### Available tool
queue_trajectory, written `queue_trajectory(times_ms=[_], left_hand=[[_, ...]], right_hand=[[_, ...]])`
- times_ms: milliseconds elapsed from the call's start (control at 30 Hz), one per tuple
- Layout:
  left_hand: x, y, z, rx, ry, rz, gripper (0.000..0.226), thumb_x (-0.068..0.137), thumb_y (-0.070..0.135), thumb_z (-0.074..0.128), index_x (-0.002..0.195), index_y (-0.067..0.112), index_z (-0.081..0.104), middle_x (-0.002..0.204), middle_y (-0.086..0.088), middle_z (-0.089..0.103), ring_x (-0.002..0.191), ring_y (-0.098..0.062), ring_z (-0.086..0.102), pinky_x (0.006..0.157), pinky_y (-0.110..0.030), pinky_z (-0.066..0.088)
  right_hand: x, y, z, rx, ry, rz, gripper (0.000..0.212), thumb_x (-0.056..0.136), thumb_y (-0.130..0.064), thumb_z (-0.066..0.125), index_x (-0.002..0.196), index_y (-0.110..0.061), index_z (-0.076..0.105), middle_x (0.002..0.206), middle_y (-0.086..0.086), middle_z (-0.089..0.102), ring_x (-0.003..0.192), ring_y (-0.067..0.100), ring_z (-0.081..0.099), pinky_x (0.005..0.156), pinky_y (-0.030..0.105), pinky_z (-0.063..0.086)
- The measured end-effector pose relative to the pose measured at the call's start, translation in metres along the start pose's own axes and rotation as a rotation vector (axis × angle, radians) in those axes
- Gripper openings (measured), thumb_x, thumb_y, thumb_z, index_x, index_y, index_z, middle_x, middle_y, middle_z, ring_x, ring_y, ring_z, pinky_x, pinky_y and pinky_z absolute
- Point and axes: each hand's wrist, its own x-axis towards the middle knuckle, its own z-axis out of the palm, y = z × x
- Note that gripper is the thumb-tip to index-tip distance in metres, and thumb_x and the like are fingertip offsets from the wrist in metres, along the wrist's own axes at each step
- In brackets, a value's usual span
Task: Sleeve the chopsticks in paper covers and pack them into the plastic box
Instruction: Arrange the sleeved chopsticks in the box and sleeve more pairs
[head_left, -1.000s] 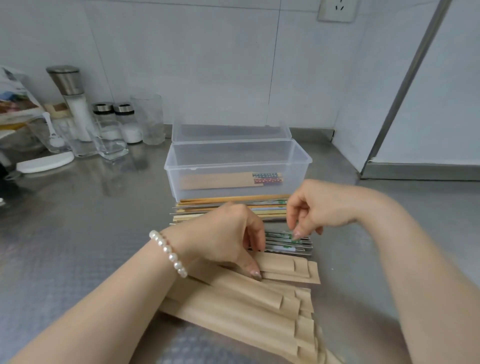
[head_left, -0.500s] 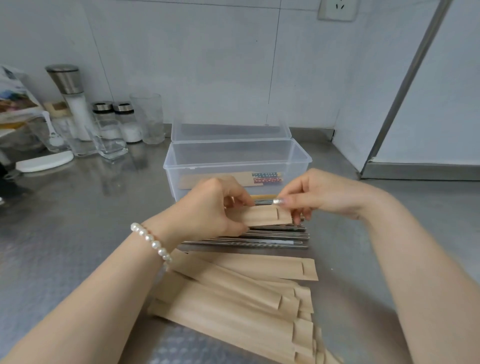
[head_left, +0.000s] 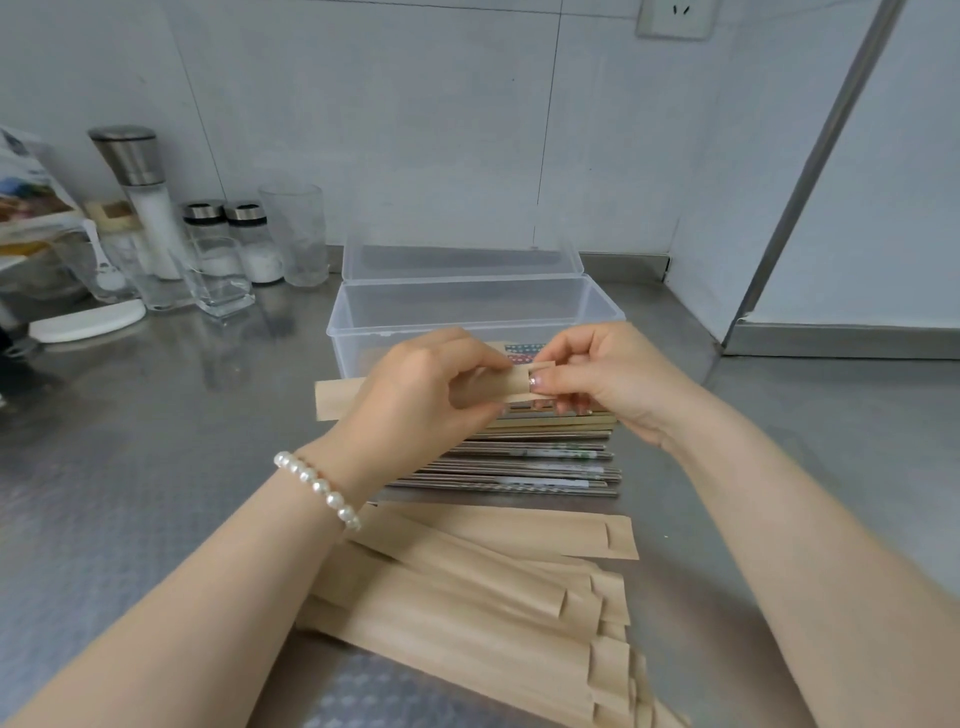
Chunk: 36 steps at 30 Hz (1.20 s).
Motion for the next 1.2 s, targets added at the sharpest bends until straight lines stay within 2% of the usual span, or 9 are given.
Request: queue_trajectory(times_ms=[100, 200, 333, 433, 533, 700, 933, 1067, 1200], left_hand=[[0.000, -0.004, -0.003, 0.025, 0.016, -0.055, 0.028, 0.069, 0.020, 0.075, 0.095, 0.018, 0.067, 0.082, 0.012, 0.056, 0.074, -0.008, 0.053, 0.068, -0.027, 0.046], [0.000, -0.011, -0.005, 0.058, -0.026, -0.123, 0.028, 0.069, 0.016, 0.078, 0.095, 0.017, 0.067, 0.086, 0.007, 0.061, 0.079, -0.015, 0.056, 0.074, -0.034, 0.049], [-0.001, -0.014, -0.001, 0.077, -0.093, -0.191, 0.027, 0.069, 0.016, 0.077, 0.095, 0.019, 0.067, 0.088, 0.005, 0.063, 0.083, -0.018, 0.056, 0.078, -0.033, 0.047], [-0.002, -0.016, 0.000, 0.092, -0.111, -0.217, 0.027, 0.070, 0.018, 0.076, 0.095, 0.020, 0.067, 0.085, 0.010, 0.058, 0.081, -0.013, 0.052, 0.076, -0.028, 0.043], [-0.002, -0.018, 0.001, 0.089, -0.132, -0.226, 0.026, 0.070, 0.020, 0.076, 0.094, 0.022, 0.067, 0.087, 0.010, 0.060, 0.081, -0.013, 0.053, 0.075, -0.027, 0.043], [-0.003, -0.020, 0.004, 0.076, -0.152, -0.227, 0.025, 0.070, 0.022, 0.076, 0.093, 0.023, 0.067, 0.088, 0.009, 0.061, 0.080, -0.012, 0.053, 0.075, -0.026, 0.044], [-0.002, -0.022, 0.002, 0.076, -0.154, -0.249, 0.023, 0.071, 0.021, 0.076, 0.092, 0.024, 0.066, 0.084, 0.012, 0.059, 0.076, -0.010, 0.051, 0.071, -0.022, 0.040], [-0.002, -0.023, 0.002, 0.084, -0.149, -0.255, 0.023, 0.071, 0.021, 0.075, 0.092, 0.024, 0.066, 0.084, 0.013, 0.059, 0.074, -0.009, 0.051, 0.071, -0.023, 0.041], [-0.003, -0.023, 0.002, 0.074, -0.159, -0.248, 0.023, 0.072, 0.022, 0.075, 0.093, 0.024, 0.066, 0.084, 0.013, 0.059, 0.072, -0.005, 0.050, 0.070, -0.021, 0.039]], right_hand=[[0.001, 0.001, -0.017, -0.063, 0.077, -0.015, 0.014, 0.079, -0.005, 0.067, 0.068, -0.014, 0.066, 0.055, -0.003, 0.066, 0.049, 0.004, 0.053, 0.052, 0.019, 0.039], [0.000, 0.008, -0.055, -0.198, 0.182, 0.006, 0.015, 0.074, -0.005, 0.072, 0.067, -0.017, 0.067, 0.053, -0.008, 0.064, 0.053, 0.005, 0.051, 0.055, 0.021, 0.037], [0.000, 0.022, -0.072, -0.501, -0.003, 0.122, 0.019, 0.068, -0.001, 0.077, 0.066, -0.018, 0.070, 0.054, -0.011, 0.062, 0.051, -0.003, 0.051, 0.053, 0.010, 0.038], [0.006, 0.031, -0.063, -0.619, -0.081, 0.193, 0.018, 0.065, 0.001, 0.079, 0.069, -0.015, 0.070, 0.057, -0.004, 0.058, 0.057, 0.007, 0.051, 0.061, 0.018, 0.040], [0.010, 0.035, -0.060, -0.630, -0.085, 0.183, 0.021, 0.065, 0.002, 0.078, 0.069, -0.016, 0.068, 0.059, 0.000, 0.056, 0.061, 0.013, 0.050, 0.064, 0.024, 0.041], [0.011, 0.036, -0.056, -0.671, -0.104, 0.152, 0.021, 0.067, -0.001, 0.079, 0.069, -0.018, 0.067, 0.056, -0.004, 0.050, 0.054, 0.009, 0.044, 0.056, 0.020, 0.035], [0.012, 0.037, -0.060, -0.700, -0.116, 0.156, 0.023, 0.067, -0.004, 0.079, 0.063, -0.022, 0.065, 0.054, -0.008, 0.053, 0.054, 0.005, 0.046, 0.056, 0.018, 0.037], [0.012, 0.037, -0.064, -0.714, -0.101, 0.144, 0.026, 0.068, -0.006, 0.079, 0.058, -0.025, 0.064, 0.043, -0.016, 0.056, 0.055, 0.003, 0.048, 0.056, 0.017, 0.037], [0.010, 0.037, -0.065, -0.702, -0.140, 0.153, 0.023, 0.070, -0.008, 0.078, 0.060, -0.025, 0.066, 0.059, -0.010, 0.059, 0.061, 0.005, 0.050, 0.063, 0.020, 0.040]])
